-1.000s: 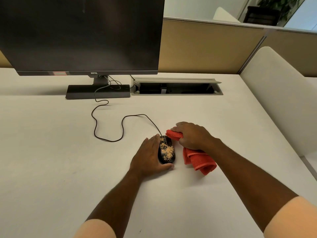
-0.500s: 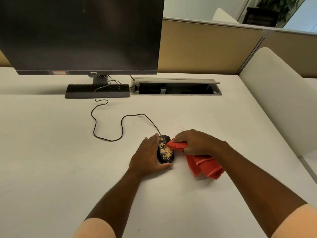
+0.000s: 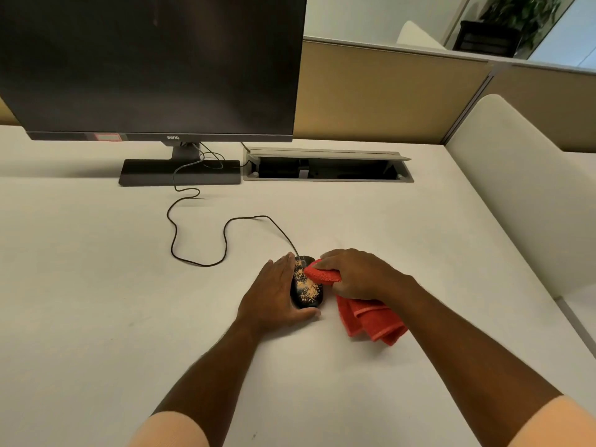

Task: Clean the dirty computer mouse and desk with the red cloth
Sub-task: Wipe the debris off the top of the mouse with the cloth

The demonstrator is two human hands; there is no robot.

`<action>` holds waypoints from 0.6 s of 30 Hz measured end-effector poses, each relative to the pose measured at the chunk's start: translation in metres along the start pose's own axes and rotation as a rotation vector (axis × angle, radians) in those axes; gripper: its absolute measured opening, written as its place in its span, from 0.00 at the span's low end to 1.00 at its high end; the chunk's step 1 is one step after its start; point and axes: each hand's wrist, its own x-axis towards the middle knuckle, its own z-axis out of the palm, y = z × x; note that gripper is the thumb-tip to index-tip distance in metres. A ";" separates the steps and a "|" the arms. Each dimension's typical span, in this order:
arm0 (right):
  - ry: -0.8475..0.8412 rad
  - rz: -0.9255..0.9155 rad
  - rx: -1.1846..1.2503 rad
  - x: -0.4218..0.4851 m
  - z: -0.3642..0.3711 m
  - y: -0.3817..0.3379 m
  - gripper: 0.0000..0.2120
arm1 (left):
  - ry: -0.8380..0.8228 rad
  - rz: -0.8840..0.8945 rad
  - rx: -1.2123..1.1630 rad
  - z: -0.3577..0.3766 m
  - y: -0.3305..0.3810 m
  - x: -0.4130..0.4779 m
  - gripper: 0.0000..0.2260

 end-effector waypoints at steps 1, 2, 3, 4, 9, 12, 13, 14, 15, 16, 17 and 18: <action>-0.013 -0.010 -0.024 -0.002 -0.001 0.002 0.28 | -0.003 0.001 -0.002 0.000 0.000 0.000 0.58; -0.025 -0.021 -0.049 -0.004 -0.003 0.005 0.27 | -0.005 -0.001 -0.005 -0.001 0.000 0.000 0.58; -0.032 -0.027 -0.069 -0.006 -0.004 0.008 0.27 | -0.007 -0.005 -0.009 -0.001 0.000 -0.001 0.58; -0.033 -0.025 -0.076 -0.007 -0.005 0.010 0.26 | -0.006 -0.010 -0.010 -0.001 0.001 -0.001 0.58; 0.106 0.049 -0.053 -0.001 -0.004 0.016 0.26 | -0.015 -0.017 -0.004 -0.001 0.001 -0.001 0.58; 0.162 0.105 -0.048 0.007 0.001 0.011 0.28 | -0.012 -0.014 -0.007 -0.002 0.000 -0.001 0.58; 0.157 0.109 -0.044 0.009 0.002 0.008 0.29 | -0.007 -0.007 -0.011 -0.002 0.000 -0.001 0.58; 0.141 0.104 -0.046 0.010 0.004 0.005 0.29 | 0.000 -0.002 -0.015 -0.002 0.000 -0.002 0.57; 0.117 0.092 -0.054 0.011 0.007 0.002 0.30 | 0.004 0.001 -0.019 -0.002 0.001 -0.002 0.57; 0.097 0.079 -0.068 0.010 0.009 0.001 0.30 | 0.007 0.002 -0.022 -0.002 0.001 -0.002 0.57; 0.084 0.067 -0.083 0.009 0.011 0.000 0.30 | 0.008 -0.001 -0.025 -0.001 0.001 -0.002 0.57; 0.081 0.056 -0.094 0.007 0.012 0.000 0.30 | 0.009 -0.003 -0.027 -0.001 0.001 -0.002 0.57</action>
